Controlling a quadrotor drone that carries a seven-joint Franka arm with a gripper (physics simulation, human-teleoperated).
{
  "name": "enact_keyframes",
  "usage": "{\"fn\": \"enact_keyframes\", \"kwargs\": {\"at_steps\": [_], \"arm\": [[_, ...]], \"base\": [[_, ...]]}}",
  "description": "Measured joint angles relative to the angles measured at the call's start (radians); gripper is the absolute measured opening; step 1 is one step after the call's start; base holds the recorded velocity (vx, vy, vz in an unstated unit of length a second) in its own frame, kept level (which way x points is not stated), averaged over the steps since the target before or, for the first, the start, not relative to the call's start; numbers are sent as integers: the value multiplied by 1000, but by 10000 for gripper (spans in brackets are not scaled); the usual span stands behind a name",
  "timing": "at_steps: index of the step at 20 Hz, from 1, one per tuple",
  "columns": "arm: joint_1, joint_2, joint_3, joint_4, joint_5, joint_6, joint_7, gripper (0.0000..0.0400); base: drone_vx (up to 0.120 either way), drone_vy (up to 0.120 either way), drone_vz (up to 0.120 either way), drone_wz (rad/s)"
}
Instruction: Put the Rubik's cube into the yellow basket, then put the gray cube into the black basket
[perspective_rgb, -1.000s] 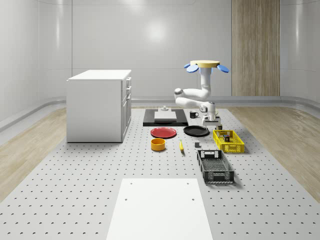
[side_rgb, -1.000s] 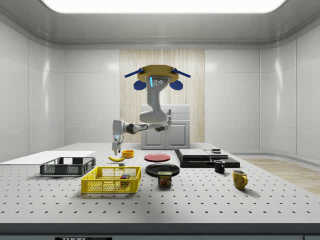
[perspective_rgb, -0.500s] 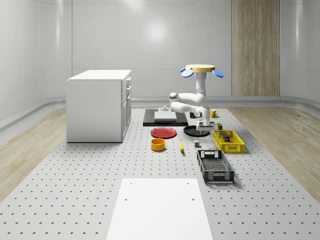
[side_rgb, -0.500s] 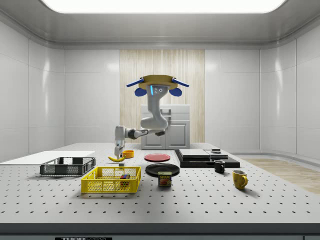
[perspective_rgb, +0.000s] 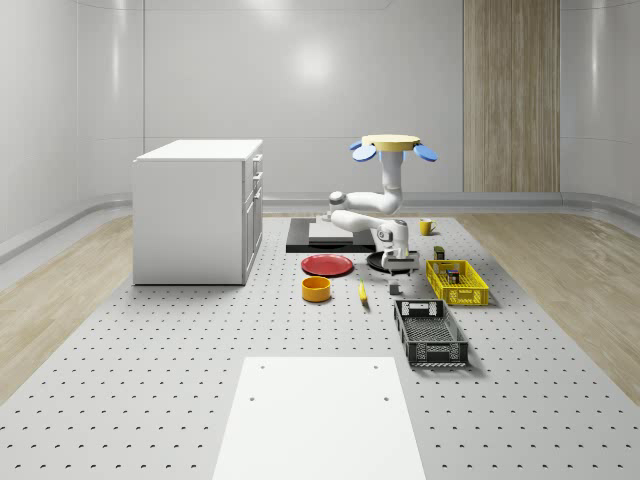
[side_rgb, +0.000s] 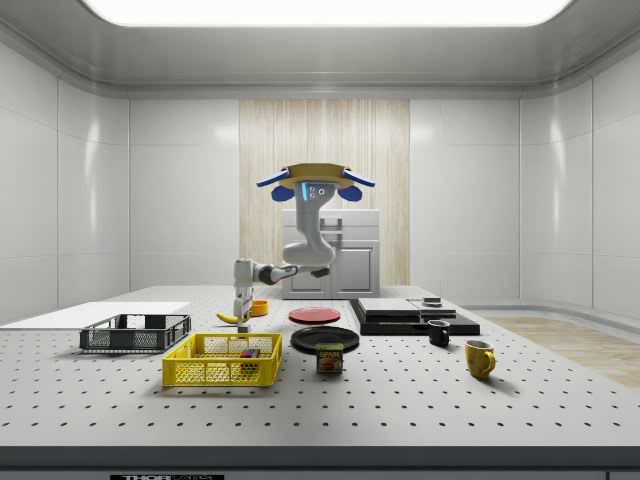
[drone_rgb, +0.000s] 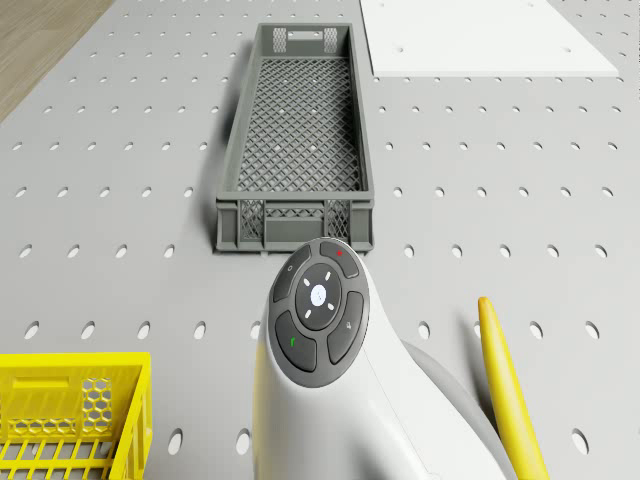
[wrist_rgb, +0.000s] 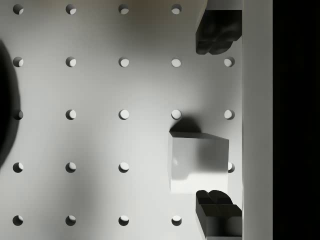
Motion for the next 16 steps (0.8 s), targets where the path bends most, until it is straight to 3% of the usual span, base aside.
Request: {"fn": "enact_keyframes", "kwargs": {"at_steps": [5,8,16], "arm": [[0,1,0,0,0,-1,0,400],[0,1,0,0,0,-1,0,400],[-5,2,-33,11,-32,12,-1,400]], "base": [[0,-120,0,0],[67,-13,0,0],[0,0,0,0]]}}
